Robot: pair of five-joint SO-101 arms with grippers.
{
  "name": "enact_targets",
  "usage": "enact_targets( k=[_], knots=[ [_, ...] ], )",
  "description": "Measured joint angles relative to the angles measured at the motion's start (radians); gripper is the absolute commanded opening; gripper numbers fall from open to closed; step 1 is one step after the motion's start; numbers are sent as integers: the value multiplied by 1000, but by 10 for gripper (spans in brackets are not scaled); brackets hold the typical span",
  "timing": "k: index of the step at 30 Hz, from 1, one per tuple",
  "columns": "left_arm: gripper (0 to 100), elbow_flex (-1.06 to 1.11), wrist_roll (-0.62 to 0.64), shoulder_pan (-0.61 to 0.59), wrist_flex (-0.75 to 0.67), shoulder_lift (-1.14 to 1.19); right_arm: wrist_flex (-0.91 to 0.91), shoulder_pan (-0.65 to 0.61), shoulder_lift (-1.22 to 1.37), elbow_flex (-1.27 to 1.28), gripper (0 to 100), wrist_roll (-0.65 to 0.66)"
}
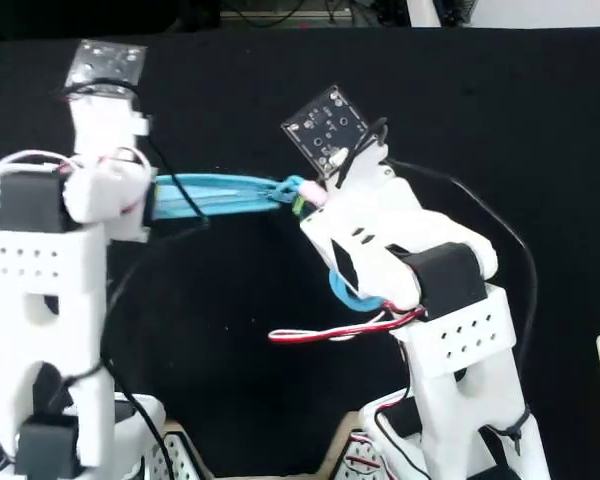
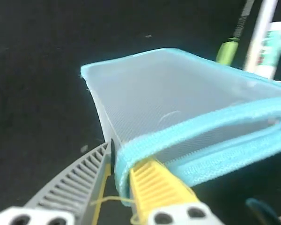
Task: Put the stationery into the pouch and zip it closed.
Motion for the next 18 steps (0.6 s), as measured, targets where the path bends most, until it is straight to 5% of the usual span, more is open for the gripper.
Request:
enact_targets(
  k=[7,18],
  knots=[
    [30,-2,38,117,0,-110,55,3,-60,-43,11,2],
    [33,216,35,35,-80,-127,55,0,-109,31,11,2]
  ],
)
